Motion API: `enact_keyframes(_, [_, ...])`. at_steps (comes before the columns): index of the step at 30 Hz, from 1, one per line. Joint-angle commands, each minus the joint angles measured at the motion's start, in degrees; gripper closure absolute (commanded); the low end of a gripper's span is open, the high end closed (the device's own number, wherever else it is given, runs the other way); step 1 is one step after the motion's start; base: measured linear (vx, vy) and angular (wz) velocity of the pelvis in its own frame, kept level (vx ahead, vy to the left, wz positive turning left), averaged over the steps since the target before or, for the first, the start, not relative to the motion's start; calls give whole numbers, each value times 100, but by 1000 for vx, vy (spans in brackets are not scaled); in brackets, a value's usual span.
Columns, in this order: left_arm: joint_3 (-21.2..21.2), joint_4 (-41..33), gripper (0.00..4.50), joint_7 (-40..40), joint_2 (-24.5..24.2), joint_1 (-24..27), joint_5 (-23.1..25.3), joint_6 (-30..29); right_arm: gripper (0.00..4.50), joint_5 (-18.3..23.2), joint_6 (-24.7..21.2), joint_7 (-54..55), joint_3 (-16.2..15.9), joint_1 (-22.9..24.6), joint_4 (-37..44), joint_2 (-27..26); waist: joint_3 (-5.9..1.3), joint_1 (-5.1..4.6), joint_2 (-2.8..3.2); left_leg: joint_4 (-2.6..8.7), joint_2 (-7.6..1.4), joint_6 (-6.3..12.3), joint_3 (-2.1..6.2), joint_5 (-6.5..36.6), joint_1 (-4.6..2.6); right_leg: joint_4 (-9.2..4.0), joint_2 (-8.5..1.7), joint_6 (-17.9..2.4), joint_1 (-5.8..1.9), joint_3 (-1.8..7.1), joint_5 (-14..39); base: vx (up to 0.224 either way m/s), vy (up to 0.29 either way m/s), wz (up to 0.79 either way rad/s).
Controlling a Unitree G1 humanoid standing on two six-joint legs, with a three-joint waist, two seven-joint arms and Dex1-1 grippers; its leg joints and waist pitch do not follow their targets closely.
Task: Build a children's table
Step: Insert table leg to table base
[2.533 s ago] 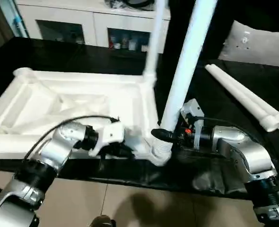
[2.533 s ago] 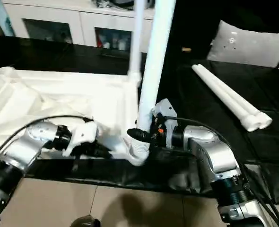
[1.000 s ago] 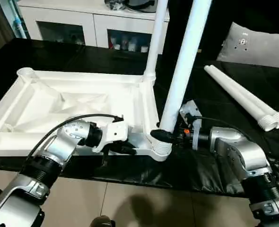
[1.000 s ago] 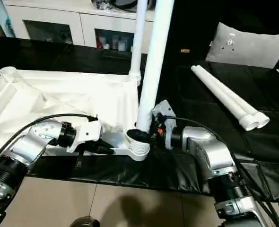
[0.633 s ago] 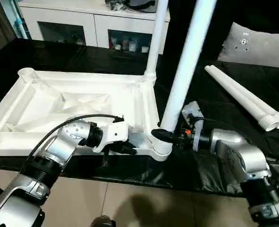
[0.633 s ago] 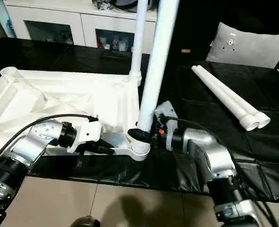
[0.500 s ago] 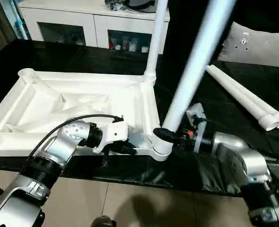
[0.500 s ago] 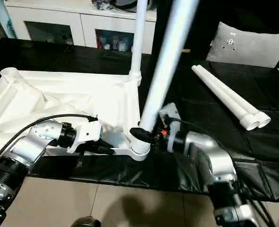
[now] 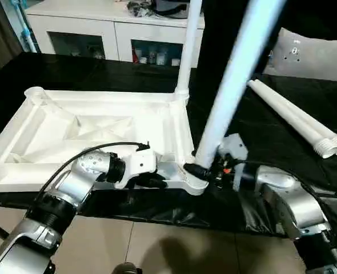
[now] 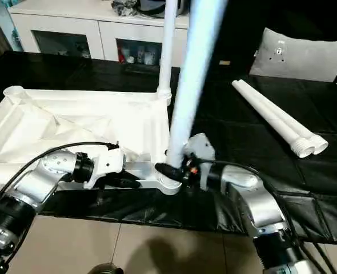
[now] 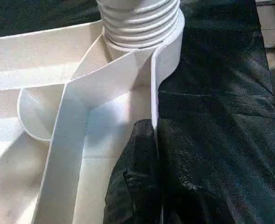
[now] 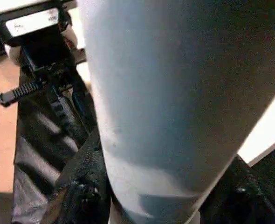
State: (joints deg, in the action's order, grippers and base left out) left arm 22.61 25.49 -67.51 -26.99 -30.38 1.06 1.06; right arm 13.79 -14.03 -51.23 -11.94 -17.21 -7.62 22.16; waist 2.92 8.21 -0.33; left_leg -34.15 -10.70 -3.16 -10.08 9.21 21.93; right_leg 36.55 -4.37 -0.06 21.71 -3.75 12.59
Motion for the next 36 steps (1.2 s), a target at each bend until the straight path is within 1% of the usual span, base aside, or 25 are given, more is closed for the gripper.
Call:
enact_keyframes(1, [-151,-192,450,148,-62,9,59,-3,259,-474,-219,-41,-314,223,-584,202,-270,-44,38,553,-318,-300,179,2465,-175,-622,-504,-840,-65,319,2252,0,0,0])
enact_keyframes(3, [-160,-227,450,132,-80,23,61,-1,259,-455,-206,-96,-342,242,-600,205,-260,-55,39,566,-315,-273,167,2403,-170,-621,-486,-869,-69,318,2047,0,0,0])
enact_keyframes(4, [-169,-236,450,121,-90,15,52,7,259,-369,-226,-124,-309,271,-604,172,-254,-54,64,571,-316,-257,162,2370,-176,-617,-483,-902,-62,322,1907,0,0,0])
enact_keyframes(6, [-172,-236,450,114,-96,7,48,18,259,-303,-247,-134,-277,290,-603,147,-245,-59,52,573,-309,-238,154,2402,-179,-627,-480,-913,-64,326,1900,0,0,0])
enact_keyframes(7, [-172,-189,450,93,-97,-34,45,49,259,-267,-229,-136,-250,289,-646,122,-232,-59,77,575,-307,-244,158,2425,-176,-628,-483,-913,-59,328,1931,0,0,0])
enact_keyframes(8, [-167,-140,450,72,-97,-82,40,98,259,-262,-177,-119,-239,284,-706,105,-224,-69,85,579,-305,-256,158,2505,-180,-650,-484,-901,-55,330,2003,0,0,0])
enact_keyframes(9, [-162,-80,450,35,-97,-148,27,177,259,-287,-99,-81,-231,307,-750,91,-185,-63,187,583,-296,-291,174,2617,-181,-660,-491,-890,-30,337,2086,0,0,0])
enact_keyframes(10, [-166,25,450,25,-64,-235,22,256,259,-290,-71,-69,-217,303,-778,78,-184,-77,110,589,-295,-281,171,2688,-195,-685,-486,-862,-44,332,2201,0,0,0])
enact_keyframes(11, [-180,139,450,35,-21,-330,15,328,259,-281,-65,-63,-203,312,-772,69,-161,-68,186,592,-291,-299,185,2751,-199,-686,-491,-855,-30,336,2283,0,0,0])
enact_keyframes(12, [-195,232,450,45,18,-417,6,377,259,-264,-58,-59,-201,328,-749,69,-133,-77,201,592,-283,-318,191,2944,-232,-731,-496,-792,-12,333,2580,0,0,0])
enact_keyframes(13, [-200,337,450,39,61,-522,2,435,259,-241,-66,-56,-200,357,-694,73,-94,-84,252,594,-274,-330,194,3098,-250,-772,-491,-751,12,334,2786,0,0,0])
enact_keyframes(14, [-202,389,450,32,83,-581,-1,465,259,-227,-74,-54,-201,381,-650,78,-80,-91,176,595,-263,-314,206,3244,-306,-824,-498,-641,10,310,3182,0,0,0])
enact_keyframes(15, [-187,614,450,29,155,-781,31,558,259,-207,-107,-49,-190,425,-566,79,-39,-85,228,623,-250,-266,213,3226,-328,-891,-508,-539,10,313,3470,0,0,0])
enact_keyframes(16, [-180,671,450,25,177,-842,41,586,259,-199,-126,-45,-188,467,-502,84,-45,-67,238,636,-253,-221,222,3103,-365,-923,-526,-510,-4,314,3501,0,0,0])
enact_keyframes(17, [-183,737,450,28,205,-903,43,617,259,-192,-142,-53,-187,486,-469,84,-53,-61,242,657,-268,-204,222,3013,-363,-927,-534,-536,-20,324,3406,0,0,0])
enact_keyframes(18, [-195,823,450,39,252,-990,36,647,259,-176,-176,-69,-191,525,-401,86,-50,-53,286,679,-282,-167,213,2839,-358,-924,-533,-617,-31,327,3157,0,0,0])
enact_keyframes(21, [-191,1167,450,47,364,-1254,67,814,259,-200,-186,-54,-202,502,-433,36,-15,-71,283,720,-300,-183,216,2851,-294,-877,-516,-787,-56,322,2778,0,0,0])
enact_keyframes(25, [-234,1566,450,36,431,-1511,66,1054,259,-264,-241,54,-209,446,-493,-11,25,-76,266,735,-298,-194,225,2960,-303,-901,-552,-785,-44,327,2945,0,0,0])
enact_keyframes(28, [-237,1700,450,-8,393,-1588,97,1160,259,-266,-304,136,-187,366,-548,-44,54,-91,237,767,-315,-198,250,2920,-260,-896,-581,-761,-66,323,3025,0,0,0])
enact_keyframes(30, [-253,1748,450,-29,386,-1610,93,1188,259,-268,-326,156,-174,336,-572,-61,77,-94,256,771,-324,-231,255,3015,-272,-905,-592,-768,-49,329,3092,0,0,0])
enact_keyframes(31, [-297,1822,450,-43,360,-1643,77,1218,259,-277,-363,202,-146,255,-649,-101,86,-105,187,778,-324,-215,252,3002,-271,-916,-594,-766,-50,326,3115,0,0,0])
enact_keyframes(32, [-329,1882,450,-69,323,-1657,58,1220,259,-298,-380,233,-136,177,-735,-133,79,-110,204,780,-320,-218,253,2963,-274,-905,-598,-783,-49,325,3115,0,0,0])
enact_keyframes(33, [-354,1868,450,-105,266,-1623,37,1184,259,-346,-380,294,-135,94,-828,-162,74,-120,222,790,-328,-241,263,2892,-240,-875,-605,-828,-66,325,2979,0,0,0])
enact_keyframes(35, [-407,1577,450,-204,158,-1404,-77,944,259,-411,-400,490,-117,-19,-955,-245,46,-128,227,804,-341,-266,258,2719,-200,-831,-594,-905,-95,320,2614,0,0,0])
enact_keyframes(36, [-413,1539,450,-212,148,-1378,-91,914,259,-413,-406,509,-113,-27,-963,-255,48,-140,221,806,-344,-289,249,2716,-203,-818,-597,-951,-80,324,2525,0,0,0])
